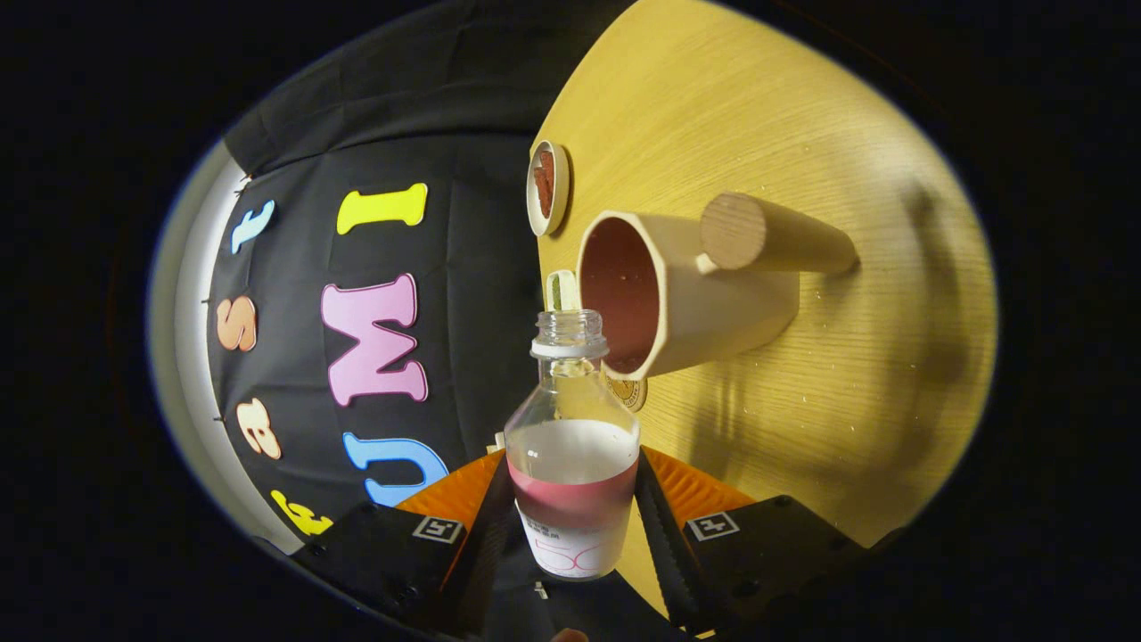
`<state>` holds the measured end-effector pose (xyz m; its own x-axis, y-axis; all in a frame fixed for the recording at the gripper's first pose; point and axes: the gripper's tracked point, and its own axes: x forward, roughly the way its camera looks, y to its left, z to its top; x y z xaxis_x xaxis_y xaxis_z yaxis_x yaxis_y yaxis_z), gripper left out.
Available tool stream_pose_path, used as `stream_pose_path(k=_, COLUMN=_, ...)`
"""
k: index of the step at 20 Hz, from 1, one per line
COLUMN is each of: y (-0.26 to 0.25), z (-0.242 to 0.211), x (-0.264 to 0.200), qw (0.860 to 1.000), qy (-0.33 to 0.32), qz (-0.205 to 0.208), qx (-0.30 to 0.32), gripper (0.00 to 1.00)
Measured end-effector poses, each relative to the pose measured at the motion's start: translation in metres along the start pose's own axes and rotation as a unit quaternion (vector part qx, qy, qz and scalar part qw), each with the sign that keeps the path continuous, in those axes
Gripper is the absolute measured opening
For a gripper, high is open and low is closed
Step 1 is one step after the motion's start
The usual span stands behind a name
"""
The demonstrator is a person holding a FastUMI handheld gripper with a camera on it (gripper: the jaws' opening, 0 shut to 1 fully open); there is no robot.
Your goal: Take the bottle from table, then pour the juice into the cup, finally place the bottle on the coaster
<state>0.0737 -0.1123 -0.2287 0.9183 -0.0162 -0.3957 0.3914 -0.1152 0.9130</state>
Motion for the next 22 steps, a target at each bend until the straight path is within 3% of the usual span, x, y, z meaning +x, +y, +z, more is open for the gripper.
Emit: stream_pose_path(k=22, y=0.014, z=0.002, x=-0.001, qw=0.995, qy=0.022, qz=-0.012, qx=0.097, gripper=0.76)
